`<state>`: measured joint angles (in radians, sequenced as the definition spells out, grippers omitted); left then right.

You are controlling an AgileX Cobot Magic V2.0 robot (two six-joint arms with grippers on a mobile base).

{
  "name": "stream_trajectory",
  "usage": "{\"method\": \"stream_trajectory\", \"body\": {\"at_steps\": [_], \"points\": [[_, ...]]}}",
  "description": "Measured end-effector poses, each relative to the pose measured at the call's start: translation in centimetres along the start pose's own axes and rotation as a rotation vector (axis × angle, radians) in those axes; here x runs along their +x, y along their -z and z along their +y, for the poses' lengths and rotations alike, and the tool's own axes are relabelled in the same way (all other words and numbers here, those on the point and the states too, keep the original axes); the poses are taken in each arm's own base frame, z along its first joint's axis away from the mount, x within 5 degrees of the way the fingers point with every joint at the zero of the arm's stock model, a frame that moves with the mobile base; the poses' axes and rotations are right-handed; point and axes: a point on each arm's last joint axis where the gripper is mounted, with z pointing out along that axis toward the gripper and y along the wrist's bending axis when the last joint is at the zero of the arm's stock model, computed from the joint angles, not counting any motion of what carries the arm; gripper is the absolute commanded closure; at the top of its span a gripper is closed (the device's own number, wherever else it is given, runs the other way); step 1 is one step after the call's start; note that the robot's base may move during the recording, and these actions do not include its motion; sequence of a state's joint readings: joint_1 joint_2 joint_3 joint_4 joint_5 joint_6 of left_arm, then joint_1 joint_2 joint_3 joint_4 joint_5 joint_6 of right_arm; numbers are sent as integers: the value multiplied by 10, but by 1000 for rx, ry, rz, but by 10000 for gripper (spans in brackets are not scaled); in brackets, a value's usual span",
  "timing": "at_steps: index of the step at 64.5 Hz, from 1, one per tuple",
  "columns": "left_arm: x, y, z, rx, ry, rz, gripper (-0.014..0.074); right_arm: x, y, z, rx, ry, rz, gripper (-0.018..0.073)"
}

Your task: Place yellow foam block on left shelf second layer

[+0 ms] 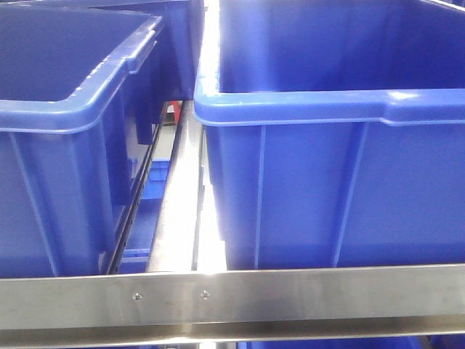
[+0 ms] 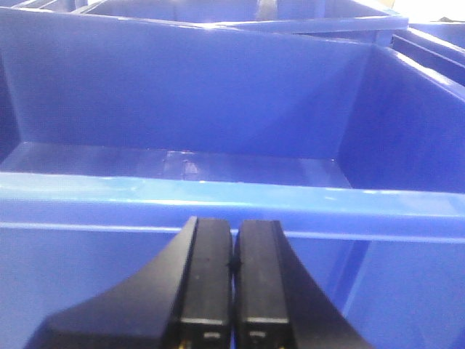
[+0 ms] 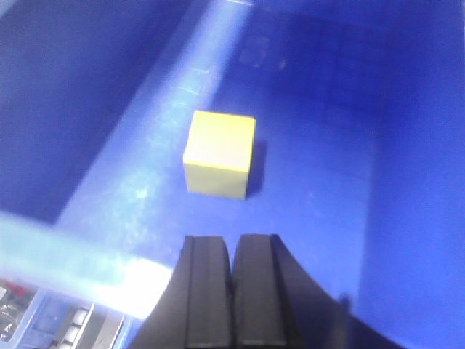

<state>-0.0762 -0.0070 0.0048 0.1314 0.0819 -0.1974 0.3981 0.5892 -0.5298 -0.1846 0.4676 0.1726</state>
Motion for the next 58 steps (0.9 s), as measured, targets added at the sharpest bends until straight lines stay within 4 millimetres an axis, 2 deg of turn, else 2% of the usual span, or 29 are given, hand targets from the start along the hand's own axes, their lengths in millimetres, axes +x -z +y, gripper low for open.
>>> {"method": "stream_trajectory", "body": {"at_steps": [30,45,52,58], "points": [[0,0,0,0,0,0,460,5,1,0,2,-2,19,496],[0,0,0,0,0,0,460,7,17,-6,33,-19,-122,496],[0,0,0,0,0,0,460,20,26,-11,102,-25,-227,496],[0,0,0,0,0,0,460,42,29,-16,185,-43,-290,496]]}}
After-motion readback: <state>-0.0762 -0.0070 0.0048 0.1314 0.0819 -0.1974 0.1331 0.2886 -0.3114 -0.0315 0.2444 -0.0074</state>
